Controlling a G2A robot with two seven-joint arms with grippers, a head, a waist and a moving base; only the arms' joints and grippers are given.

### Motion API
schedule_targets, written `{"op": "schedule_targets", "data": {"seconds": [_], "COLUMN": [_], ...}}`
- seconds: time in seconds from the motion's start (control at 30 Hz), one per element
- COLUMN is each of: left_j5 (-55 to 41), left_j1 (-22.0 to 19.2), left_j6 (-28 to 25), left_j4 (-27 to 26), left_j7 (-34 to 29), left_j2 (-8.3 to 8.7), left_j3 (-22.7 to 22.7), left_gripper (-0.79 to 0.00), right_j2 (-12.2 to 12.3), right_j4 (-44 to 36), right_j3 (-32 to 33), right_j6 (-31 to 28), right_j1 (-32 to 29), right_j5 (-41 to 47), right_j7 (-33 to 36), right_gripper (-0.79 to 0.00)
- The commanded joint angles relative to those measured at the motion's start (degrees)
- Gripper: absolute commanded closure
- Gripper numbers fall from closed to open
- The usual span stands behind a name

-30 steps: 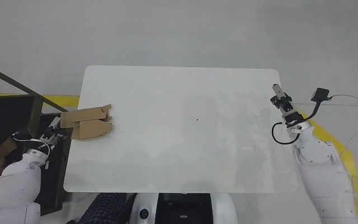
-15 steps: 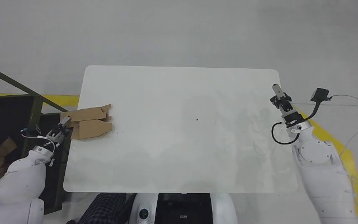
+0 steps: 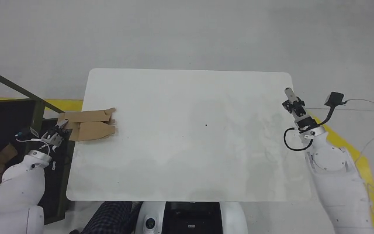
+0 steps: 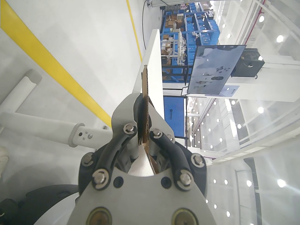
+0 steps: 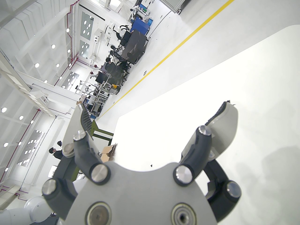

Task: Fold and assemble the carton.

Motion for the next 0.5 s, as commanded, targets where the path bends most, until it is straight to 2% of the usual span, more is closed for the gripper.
{"op": "schedule_targets", "data": {"seconds": [0.0,0.1,0.23,0.47], "left_j5": [-1.6,-3.8,-6.5,-9.5], "left_j1": [-0.1,-0.4,-0.5,-0.3], "left_j6": [0.0,0.8,2.4,4.3], "left_j4": [-0.5,-1.2,-2.7,-7.6], "left_j7": [-1.0,-2.6,-4.9,-8.9], "left_j2": [0.18,0.46,0.72,0.81], "left_j3": [-0.8,-2.1,-3.4,-4.7], "left_gripper": [-0.003,-0.018,0.0,0.0], "right_j2": [0.0,0.0,0.0,0.0], "right_j4": [0.0,0.0,0.0,0.0], "right_j3": [0.0,0.0,0.0,0.0], "right_j6": [0.0,0.0,0.0,0.0], "right_j1": [0.0,0.0,0.0,0.0], "right_j5": [0.0,0.0,0.0,0.0], "right_j7": [0.0,0.0,0.0,0.0], "right_gripper": [-0.785,-0.785,-0.785,-0.785]}}
